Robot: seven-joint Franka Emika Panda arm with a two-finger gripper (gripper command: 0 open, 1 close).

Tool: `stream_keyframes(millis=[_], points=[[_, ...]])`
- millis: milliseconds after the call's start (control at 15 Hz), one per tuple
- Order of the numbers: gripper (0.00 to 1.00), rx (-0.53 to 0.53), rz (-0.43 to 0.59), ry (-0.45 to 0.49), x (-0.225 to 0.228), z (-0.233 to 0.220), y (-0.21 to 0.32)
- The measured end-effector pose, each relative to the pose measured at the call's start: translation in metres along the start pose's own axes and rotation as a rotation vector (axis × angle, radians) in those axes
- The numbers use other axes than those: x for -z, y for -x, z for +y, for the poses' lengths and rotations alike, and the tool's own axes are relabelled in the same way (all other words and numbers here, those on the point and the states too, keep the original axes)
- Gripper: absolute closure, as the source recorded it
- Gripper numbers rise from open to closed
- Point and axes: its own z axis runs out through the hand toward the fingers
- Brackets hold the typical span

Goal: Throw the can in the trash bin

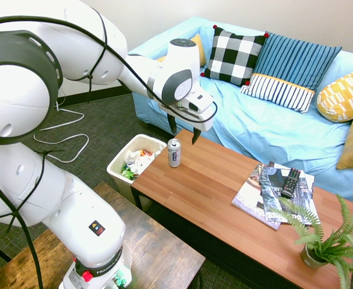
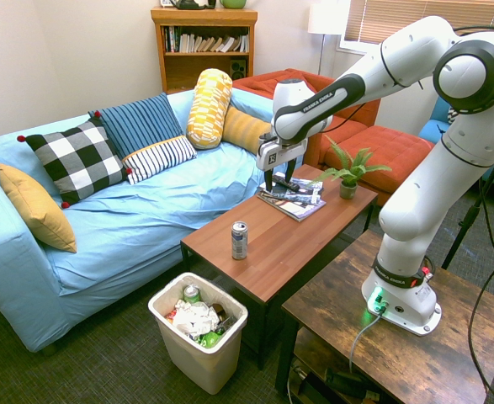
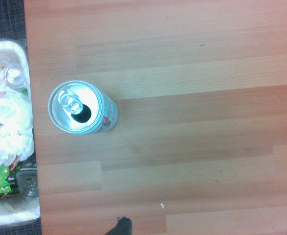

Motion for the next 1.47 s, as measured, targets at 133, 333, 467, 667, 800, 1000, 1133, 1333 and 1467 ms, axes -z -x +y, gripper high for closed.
stream_keyframes(millis=[133, 333, 467, 667, 800, 1000, 1133, 1333, 1467], points=[[0.0, 0.001, -0.004, 0.005, -0.002, -0.001, 0.0], [0.0, 0.01, 0.007, -0.006, -0.007, -0.021, 0.012], [0.0, -0.004, 0.015, -0.021, -0.019, -0.045, 0.02], [0.0, -0.061, 0.017, -0.029, -0.054, -0.078, 0.021], [0.0, -0.1, 0.017, -0.024, -0.084, -0.097, 0.022], [0.0, -0.139, 0.011, -0.014, -0.12, -0.113, 0.029], [0.0, -0.169, 0.013, 0.0, -0.139, -0.115, 0.034], [0.0, -0.189, 0.006, 0.012, -0.166, -0.115, 0.038], [0.0, -0.193, 0.006, 0.018, -0.186, -0.117, 0.039]])
